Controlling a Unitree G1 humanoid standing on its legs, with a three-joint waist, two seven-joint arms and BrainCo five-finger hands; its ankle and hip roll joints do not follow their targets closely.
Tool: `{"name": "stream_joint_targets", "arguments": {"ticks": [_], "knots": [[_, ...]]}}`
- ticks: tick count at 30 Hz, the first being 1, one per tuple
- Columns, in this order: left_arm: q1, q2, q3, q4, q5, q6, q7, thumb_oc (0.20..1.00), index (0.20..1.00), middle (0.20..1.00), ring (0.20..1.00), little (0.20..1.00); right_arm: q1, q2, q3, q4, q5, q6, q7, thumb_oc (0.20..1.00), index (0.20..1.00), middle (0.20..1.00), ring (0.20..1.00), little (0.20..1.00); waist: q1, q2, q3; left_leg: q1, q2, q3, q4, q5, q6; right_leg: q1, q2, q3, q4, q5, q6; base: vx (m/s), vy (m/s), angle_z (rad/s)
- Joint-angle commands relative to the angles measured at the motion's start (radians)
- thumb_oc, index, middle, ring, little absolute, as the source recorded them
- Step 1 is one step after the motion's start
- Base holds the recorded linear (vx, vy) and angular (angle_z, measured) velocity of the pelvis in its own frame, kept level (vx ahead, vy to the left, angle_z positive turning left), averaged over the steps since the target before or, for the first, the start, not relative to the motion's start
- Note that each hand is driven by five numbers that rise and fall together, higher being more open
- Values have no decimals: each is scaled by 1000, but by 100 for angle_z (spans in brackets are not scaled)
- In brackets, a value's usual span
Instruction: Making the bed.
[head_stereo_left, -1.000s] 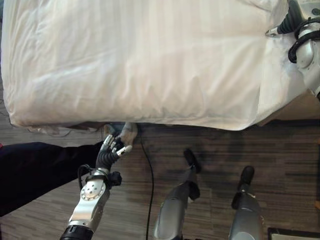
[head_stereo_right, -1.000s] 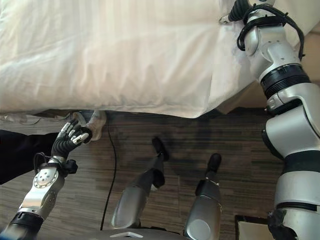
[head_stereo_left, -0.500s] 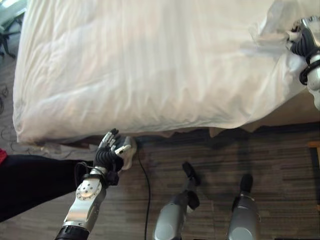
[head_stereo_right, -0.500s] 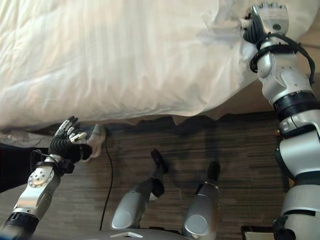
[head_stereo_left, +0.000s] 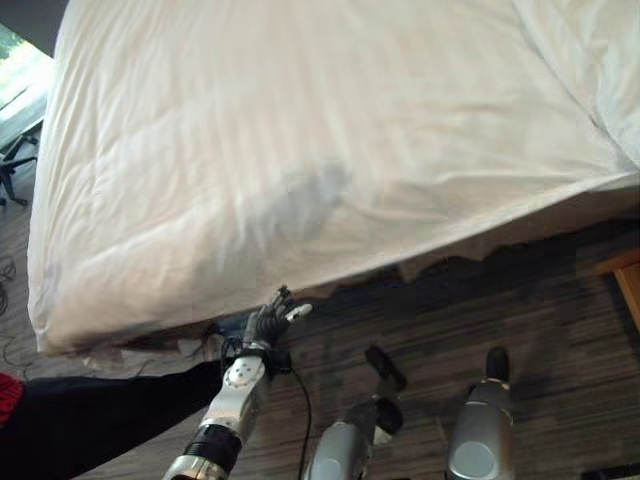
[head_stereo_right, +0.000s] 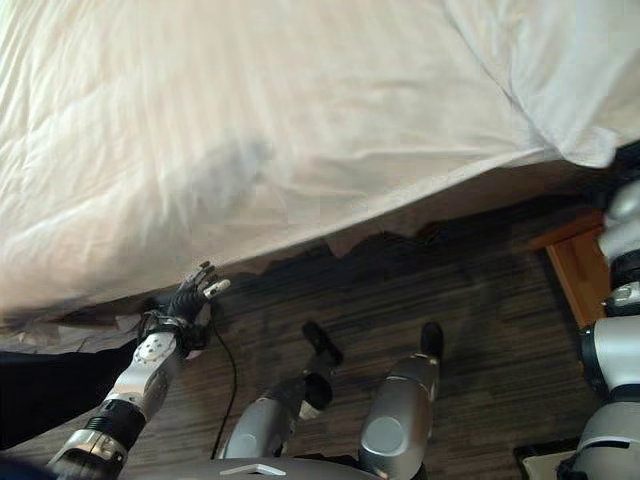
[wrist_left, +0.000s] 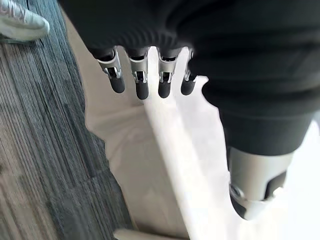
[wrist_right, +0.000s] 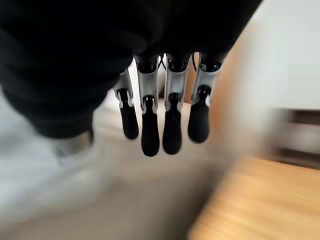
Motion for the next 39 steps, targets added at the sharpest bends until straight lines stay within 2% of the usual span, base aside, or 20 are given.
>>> {"name": "stream_joint_targets", "arguments": {"ticks": [1, 8, 11, 12, 13, 14, 15, 16, 17, 18, 19, 21, 25, 26, 28, 30, 34, 36, 39], "knots": [[-43, -21, 45, 35, -9, -19, 1, 1000, 1000, 1000, 1000, 1000, 37, -49, -4, 69, 99, 30, -32, 1000, 1000, 1000, 1000, 1000, -60, -34, -17, 167, 84, -30, 8, -146, -163, -26, 20, 34, -377, 229, 11, 8, 20, -18], [-28, -23, 48, 51, -6, -11, -12, 1000, 1000, 1000, 1000, 1000, 82, -29, -6, 38, 90, 24, -26, 1000, 1000, 1000, 1000, 1000, -55, -33, -52, 166, 83, -28, 8, -149, -162, -29, 15, 29, -376, 229, 4, 26, -1, -14], [-27, -22, 53, 50, 3, -12, -13, 1000, 1000, 1000, 1000, 1000, 25, -11, 7, -82, 182, -28, -32, 1000, 1000, 1000, 1000, 1000, -50, -38, -61, 172, 87, -26, 8, -150, -163, -26, 21, 29, -375, 227, 0, 43, -16, -9], [-30, -17, 55, 51, 8, -13, -11, 1000, 1000, 1000, 1000, 1000, 1, 0, 9, -163, 264, -65, -27, 743, 743, 743, 743, 743, -48, -43, -64, 174, 89, -24, 8, -150, -164, -24, 25, 27, -375, 226, -3, 27, -11, -10], [-31, -18, 57, 52, 8, -13, -11, 1000, 1000, 1000, 1000, 1000, 2, 0, 10, -167, 270, -63, -28, 529, 529, 529, 529, 529, -49, -44, -63, 174, 90, -24, 8, -150, -164, -24, 26, 28, -375, 226, -3, 27, -28, -11], [-45, -11, 68, 54, 24, -16, -11, 1000, 1000, 1000, 1000, 1000, 2, 16, -13, -347, 450, -149, -27, 200, 200, 200, 200, 200, -54, -51, -61, 177, 97, -16, 8, -147, -168, -25, 32, 30, -375, 229, -6, -44, -76, -13], [-61, -19, 83, 64, 33, -21, 0, 1000, 1000, 1000, 1000, 1000, 47, 63, -74, -520, 601, -249, -31, 200, 200, 200, 200, 200, -71, -56, -50, 172, 108, 8, 11, -127, -163, -32, 37, 23, -371, 245, -16, -45, -77, -17], [-62, -15, 78, 66, 33, -22, -1, 1000, 1000, 1000, 1000, 1000, 68, 65, -92, -533, 600, -247, -32, 200, 200, 200, 200, 200, -66, -60, -52, 174, 109, 7, 11, -127, -163, -31, 37, 23, -371, 245, -17, 30, -35, -20], [-67, -19, 82, 70, 31, -22, 4, 1000, 1000, 1000, 1000, 1000, 67, 96, -111, -606, 664, -297, -25, 200, 200, 200, 200, 200, -60, -55, -57, 183, 108, -9, 9, -147, -171, -24, 38, 30, -375, 227, -8, 26, -66, -28], [-71, -23, 85, 94, 37, -27, 18, 1000, 1000, 1000, 1000, 1000, 75, 156, -161, -718, 796, -382, 0, 200, 200, 200, 200, 200, -56, -63, -53, 178, 119, 11, 14, -127, -166, -29, 43, 18, -370, 241, -19, 106, -29, -24], [-73, -21, 85, 95, 38, -27, 17, 1000, 1000, 1000, 1000, 1000, 76, 157, -163, -718, 798, -382, 1, 200, 200, 200, 200, 200, -50, -61, -58, 186, 116, -8, 10, -147, -173, -21, 43, 26, -374, 224, -11, -47, -119, -13], [-66, -28, 79, 125, 31, -35, 20, 1000, 1000, 1000, 1000, 1000, 27, 229, -205, -790, 1001, -483, 46, 200, 200, 200, 200, 200, -40, -64, -56, 178, 126, 12, 14, -126, -170, -27, 48, 16, -370, 238, -22, -7, -96, 6], [-37, -28, 68, 187, 21, -46, 1, 1000, 1000, 1000, 1000, 1000, -97, 315, -207, -820, 1280, -591, 164, 200, 200, 200, 200, 200, 0, -63, -53, 171, 145, 11, 17, -116, -185, -32, 56, 13, -369, 236, -25, 22, -96, 6], [-40, -29, 70, 189, 21, -47, 0, 1000, 1000, 1000, 1000, 1000, -103, 313, -204, -815, 1284, -593, 168, 200, 200, 200, 200, 200, -1, -62, -52, 170, 146, 11, 17, -116, -185, -33, 57, 13, -369, 236, -26, 14, -122, 2], [-42, -25, 48, 205, 19, -60, -6, 1000, 1000, 1000, 1000, 1000, -192, 321, -194, -786, 1319, -628, 166, 200, 200, 200, 200, 200, 22, -51, -41, 160, 157, 8, 18, -104, -196, -40, 61, 11, -369, 236, -26, 41, -83, 4], [-51, -15, 33, 211, 13, -70, -6, 1000, 1000, 1000, 1000, 1000, -270, 312, -179, -741, 1332, -645, 152, 200, 200, 200, 200, 200, 44, -37, -34, 156, 160, -13, 12, -115, -210, -44, 60, 18, -375, 220, -15, 55, -45, 4], [-82, 4, 9, 215, -1, -84, -2, 1000, 1000, 1000, 1000, 1000, -394, 273, -125, -648, 1340, -643, 138, 200, 200, 200, 200, 200, 66, -18, -3, 111, 168, -24, 13, -103, -219, -87, 62, 27, -374, 222, -9, -42, -75, 1], [-96, 25, 0, 217, -22, -95, -2, 1000, 1000, 1000, 1000, 1000, -496, 232, -81, -544, 1373, -627, 137, 200, 200, 200, 200, 200, 96, 9, 10, 42, 166, -42, 12, -92, -226, -160, 64, 42, -376, 231, -2, -61, -31, -3], [-99, 28, -8, 215, -32, -100, -5, 1000, 1000, 1000, 1000, 1000, -539, 225, -74, -487, 1408, -631, 139, 200, 200, 200, 200, 200, 119, 36, 6, -14, 164, -62, 8, -90, -230, -221, 67, 54, -378, 235, 3, -32, -5, -8]]}}
